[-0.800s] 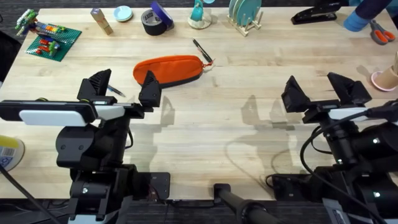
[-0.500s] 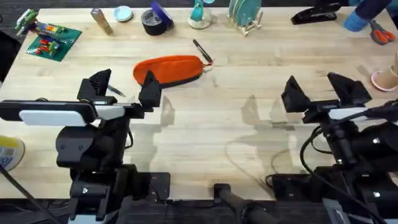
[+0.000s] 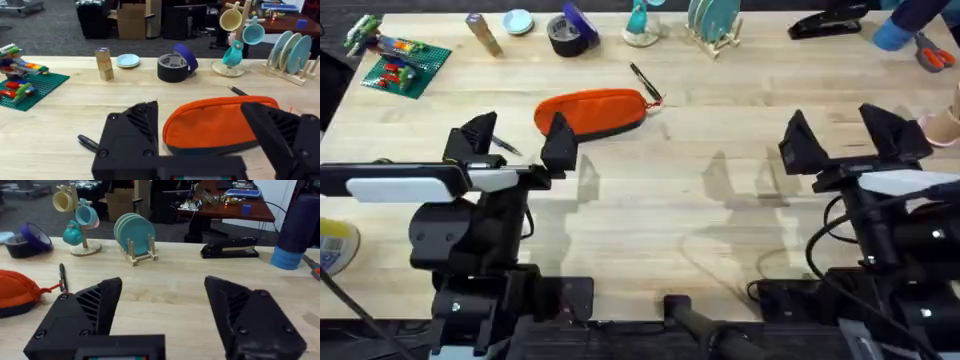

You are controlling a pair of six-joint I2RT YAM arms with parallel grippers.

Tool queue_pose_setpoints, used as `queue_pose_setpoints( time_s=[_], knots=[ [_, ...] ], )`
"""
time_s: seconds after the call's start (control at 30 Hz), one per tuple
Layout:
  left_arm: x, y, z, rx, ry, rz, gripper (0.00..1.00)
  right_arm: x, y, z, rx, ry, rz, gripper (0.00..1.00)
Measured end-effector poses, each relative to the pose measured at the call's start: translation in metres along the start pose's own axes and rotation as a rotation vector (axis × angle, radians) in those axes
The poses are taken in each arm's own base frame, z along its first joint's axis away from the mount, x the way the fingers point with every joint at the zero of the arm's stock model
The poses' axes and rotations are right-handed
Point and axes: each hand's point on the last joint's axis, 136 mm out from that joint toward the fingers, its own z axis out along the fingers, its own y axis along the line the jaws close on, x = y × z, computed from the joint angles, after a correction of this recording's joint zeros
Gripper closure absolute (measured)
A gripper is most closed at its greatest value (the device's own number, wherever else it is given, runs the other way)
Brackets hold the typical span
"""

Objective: Unzip the bag, pick up the pens from the table one at a time and place them inside, then zip the bag closed.

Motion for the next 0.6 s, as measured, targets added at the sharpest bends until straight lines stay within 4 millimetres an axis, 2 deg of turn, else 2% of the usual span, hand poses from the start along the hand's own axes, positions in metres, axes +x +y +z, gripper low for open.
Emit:
queue_pose_setpoints(
  time_s=[0.1,0.3,0.6],
  knots=[
    [-0.008,0.002,-0.001,-0.015,-0.013,-0.008,0.007,-0.008,0.000,-0.001,0.000,-0.011,-0.001,0.006],
    [-0.043,0.005,-0.008,-0.032,-0.052,-0.016,0.006,-0.035,0.000,-0.007,0.000,0.013,0.001,0.005],
    [-0.069,0.005,-0.002,-0.043,0.098,-0.012,0.007,-0.072,-0.001,0.001,-0.002,0.142,0.007,0.005]
  ],
)
